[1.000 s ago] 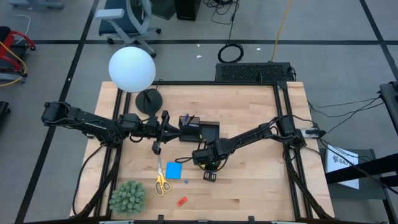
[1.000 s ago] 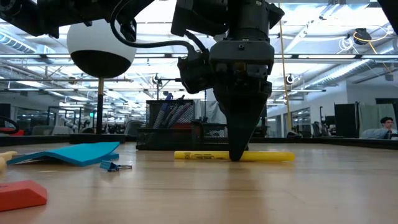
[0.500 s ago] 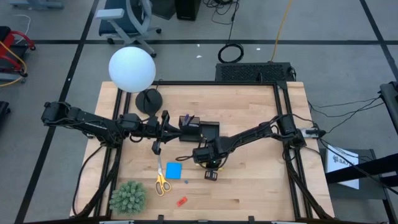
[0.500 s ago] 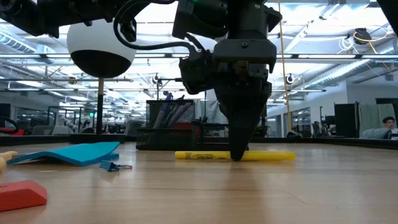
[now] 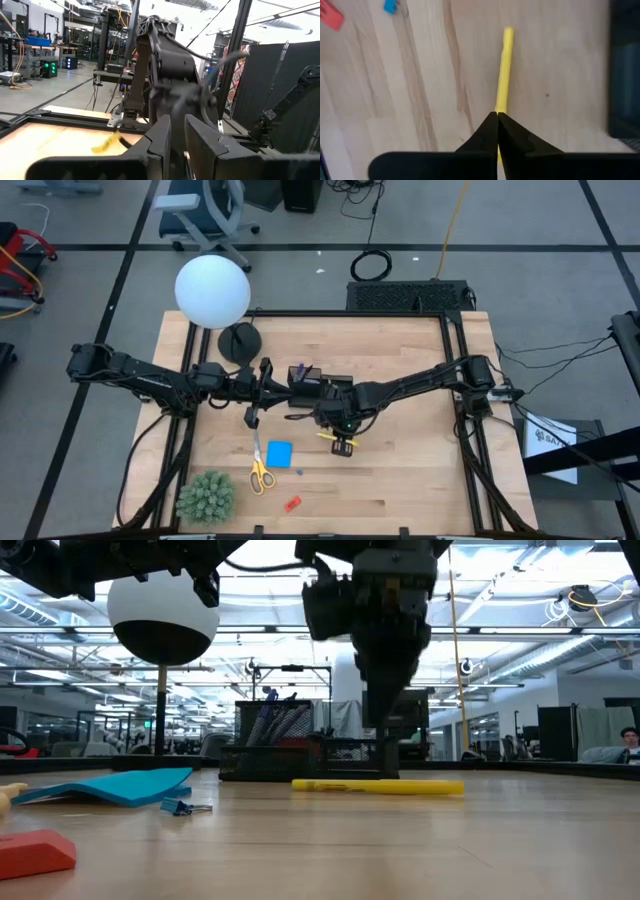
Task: Pick and place office supplies into organizer
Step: Put the yellow pen into the black desk organizer
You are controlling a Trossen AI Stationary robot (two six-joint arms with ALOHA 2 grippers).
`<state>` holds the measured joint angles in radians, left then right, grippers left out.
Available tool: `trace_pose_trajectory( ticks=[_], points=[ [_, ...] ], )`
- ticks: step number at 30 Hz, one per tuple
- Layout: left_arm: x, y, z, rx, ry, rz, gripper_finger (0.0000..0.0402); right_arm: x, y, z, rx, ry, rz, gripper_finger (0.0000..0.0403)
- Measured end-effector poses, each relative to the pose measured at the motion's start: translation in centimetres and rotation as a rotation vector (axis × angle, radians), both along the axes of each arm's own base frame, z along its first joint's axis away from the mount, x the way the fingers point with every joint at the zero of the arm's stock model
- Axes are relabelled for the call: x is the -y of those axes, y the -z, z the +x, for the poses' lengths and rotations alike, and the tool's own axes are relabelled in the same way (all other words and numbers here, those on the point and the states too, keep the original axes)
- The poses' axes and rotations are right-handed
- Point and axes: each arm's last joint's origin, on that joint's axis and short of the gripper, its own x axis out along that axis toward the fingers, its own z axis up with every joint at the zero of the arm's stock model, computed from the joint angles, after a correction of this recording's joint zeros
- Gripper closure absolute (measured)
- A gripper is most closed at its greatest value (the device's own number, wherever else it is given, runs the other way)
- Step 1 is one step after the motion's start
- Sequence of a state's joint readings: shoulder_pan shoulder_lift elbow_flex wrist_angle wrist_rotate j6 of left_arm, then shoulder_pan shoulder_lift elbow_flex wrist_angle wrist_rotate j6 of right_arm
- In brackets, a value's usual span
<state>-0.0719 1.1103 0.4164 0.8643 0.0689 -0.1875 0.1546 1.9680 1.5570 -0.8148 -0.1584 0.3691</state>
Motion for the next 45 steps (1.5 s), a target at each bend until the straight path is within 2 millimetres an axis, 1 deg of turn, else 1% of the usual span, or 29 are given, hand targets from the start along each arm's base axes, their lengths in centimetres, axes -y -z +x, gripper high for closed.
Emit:
trace_pose_trajectory(
  ticks=[4, 8, 16, 20, 25, 27, 30, 32, 35, 40, 45],
  points=[
    [0.0, 0.0, 0.0, 0.0, 0.0, 0.0, 0.0339, 0.4, -1.0, -0.2, 0.031, 0.011, -0.006, 0.0402],
    [0.0, 0.0, 0.0, 0.0, 0.0, 0.0, 0.0339, 0.4, -1.2, 0.0, 0.06, 0.012, -0.022, 0.0395],
    [0.0, 0.0, 0.0, 0.0, 0.0, 0.0, 0.0339, 0.2, -0.4, 1.0, 0.218, 0.007, 0.003, 0.0389],
    [0.0, 0.0, 0.0, 0.0, 0.0, 0.0, 0.0339, 0.2, 0.2, 0.9, 0.219, 0.004, 0.002, 0.039],
    [0.0, 0.0, 0.0, 0.0, 0.0, 0.0, 0.0339, 0.3, 0.4, 0.7, 0.21, 0.003, 0.0, 0.0392],
    [0.0, 0.0, 0.0, 0.0, 0.0, 0.0, 0.0339, 0.3, 0.5, 0.7, 0.21, -0.037, -0.017, 0.0391],
    [0.0, 0.0, 0.0, 0.0, 0.0, 0.0, 0.0339, 0.2, 0.7, 0.2, 0.187, -0.186, -0.074, 0.0389],
    [0.0, 0.0, 0.0, 0.0, 0.0, 0.0, 0.0339, 0.2, 0.7, 0.2, 0.192, -0.221, -0.084, 0.0388],
    [0.0, 0.0, 0.0, 0.0, 0.0, 0.0, 0.0339, 0.1, 0.5, 0.5, 0.223, -0.177, -0.066, 0.0388],
    [0.0, 0.0, 0.0, 0.0, 0.0, 0.0, 0.0339, 0.2, 0.5, 0.6, 0.205, -0.05, -0.023, 0.0391],
    [0.0, 0.0, 0.0, 0.0, 0.0, 0.0, 0.0339, 0.1, 0.3, 0.9, 0.238, -0.053, -0.02, 0.0389]
  ],
)
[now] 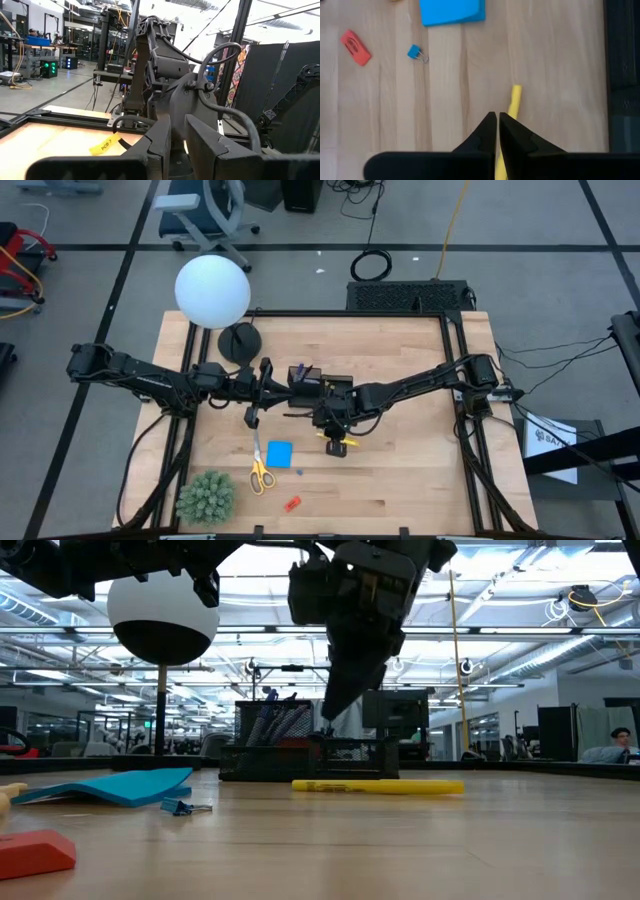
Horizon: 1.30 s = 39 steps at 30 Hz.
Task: Pick and place office supplies into organizer
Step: Put the yellow pen into the black desk organizer
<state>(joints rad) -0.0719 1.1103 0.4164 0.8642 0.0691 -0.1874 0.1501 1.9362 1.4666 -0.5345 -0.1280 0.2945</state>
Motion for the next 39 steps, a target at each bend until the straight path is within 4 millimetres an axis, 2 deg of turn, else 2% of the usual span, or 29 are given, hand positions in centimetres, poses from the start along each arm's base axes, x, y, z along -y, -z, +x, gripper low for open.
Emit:
trace_pose_trajectory(
  ticks=[11, 18, 29, 39],
  points=[
    [0.0, 0.0, 0.0, 0.0, 0.0, 0.0, 0.0339, -0.2, -0.8, 1.2, 0.148, 0.004, 0.031, 0.0388],
    [0.0, 0.0, 0.0, 0.0, 0.0, 0.0, 0.0339, -0.3, -0.9, 1.3, 0.162, -0.006, 0.029, 0.0391],
    [0.0, 0.0, 0.0, 0.0, 0.0, 0.0, 0.0339, 0.0, -0.2, 0.2, 0.058, -0.131, -0.06, 0.0401],
    [0.0, 0.0, 0.0, 0.0, 0.0, 0.0, 0.0339, 0.0, -0.1, 0.2, 0.019, 0.016, 0.015, 0.0399]
  ],
)
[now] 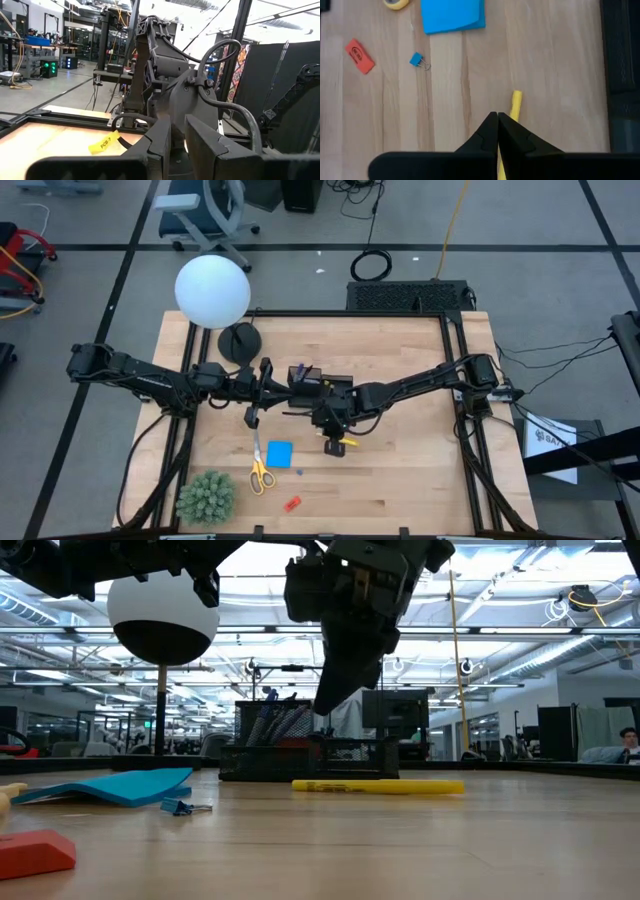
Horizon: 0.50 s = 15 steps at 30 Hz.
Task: Pick and place office supplies into organizer
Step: Put the yellow pen into the black desk organizer
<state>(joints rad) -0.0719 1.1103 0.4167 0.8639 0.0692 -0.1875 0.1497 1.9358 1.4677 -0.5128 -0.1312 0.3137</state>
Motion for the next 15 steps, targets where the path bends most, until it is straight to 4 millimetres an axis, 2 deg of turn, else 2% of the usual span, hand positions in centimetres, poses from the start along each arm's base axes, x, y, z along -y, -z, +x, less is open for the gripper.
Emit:
trace_pose_trajectory(
  ticks=[3, 10, 15],
  points=[
    [0.0, 0.0, 0.0, 0.0, 0.0, 0.0, 0.0339, -0.1, 0.2, -0.4, -0.042, 0.018, -0.012, 0.0399],
    [0.0, 0.0, 0.0, 0.0, 0.0, 0.0, 0.0339, -1.5, 0.8, -2.2, -0.186, 0.139, -0.199, 0.0399],
    [0.0, 0.0, 0.0, 0.0, -0.001, 0.0, 0.0339, -1.8, 0.8, -2.4, -0.22, 0.153, -0.116, 0.0399]
  ],
)
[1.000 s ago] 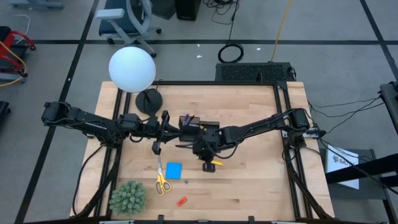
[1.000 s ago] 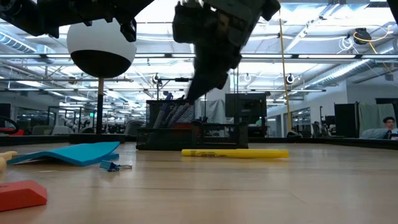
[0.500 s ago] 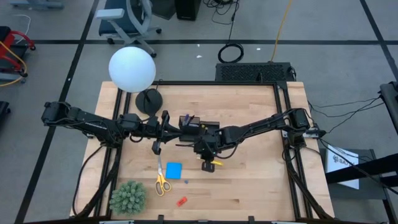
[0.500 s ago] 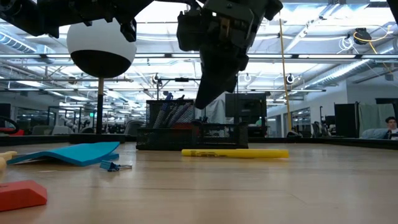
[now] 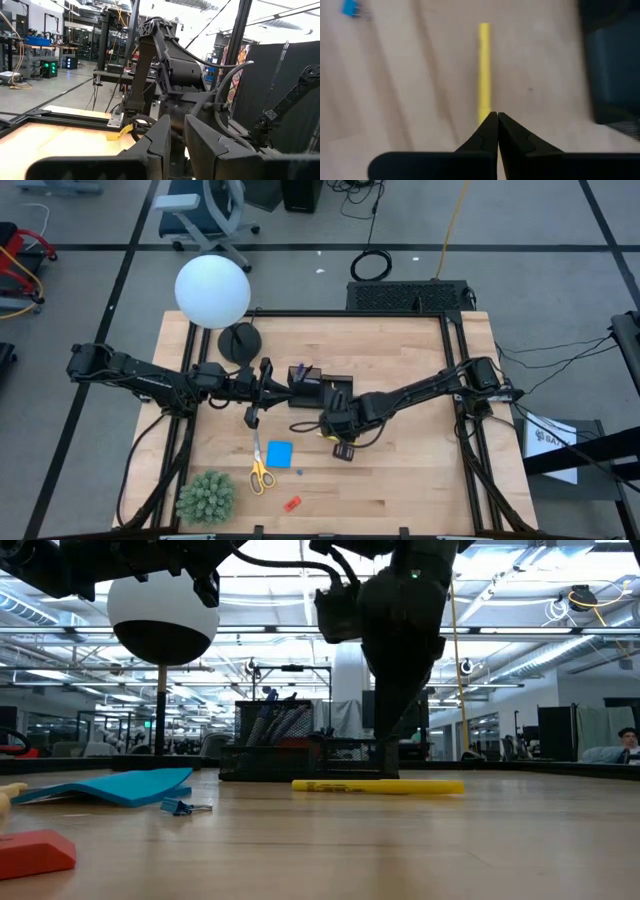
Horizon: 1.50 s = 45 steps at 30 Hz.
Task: Pick and place office supplies into organizer
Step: Put the yellow pen into the black desk organizer
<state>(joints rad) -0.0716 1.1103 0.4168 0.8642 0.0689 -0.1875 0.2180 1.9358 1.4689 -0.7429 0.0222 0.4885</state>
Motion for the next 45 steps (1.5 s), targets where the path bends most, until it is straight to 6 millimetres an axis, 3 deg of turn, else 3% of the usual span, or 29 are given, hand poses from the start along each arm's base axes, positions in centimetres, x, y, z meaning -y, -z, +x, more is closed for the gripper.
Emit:
trace_pose_trajectory(
  ticks=[10, 19, 27, 32, 45],
  points=[
    [0.0, 0.0, 0.0, 0.0, 0.0, 0.0, 0.0339, -0.3, -0.1, 0.3, 0.03, -0.071, 0.069, 0.0394],
    [0.0, 0.0, 0.0, 0.0, 0.0, 0.0, 0.0339, -0.4, -0.2, 0.5, 0.048, -0.078, 0.068, 0.0322],
    [0.0, 0.0, 0.0, 0.0, 0.0, 0.0, 0.0339, -0.6, 2.1, 0.8, -0.062, -0.01, 0.142, 0.0274],
    [0.0, 0.0, 0.0, 0.0, 0.0, 0.0, 0.0339, -0.7, 2.4, 1.6, -0.07, -0.008, 0.098, 0.0253],
    [0.0, 0.0, 0.0, 0.0, 0.0, 0.0, 0.0339, 0.8, 2.7, 2.5, -0.044, 0.013, 0.039, 0.0242]
  ],
)
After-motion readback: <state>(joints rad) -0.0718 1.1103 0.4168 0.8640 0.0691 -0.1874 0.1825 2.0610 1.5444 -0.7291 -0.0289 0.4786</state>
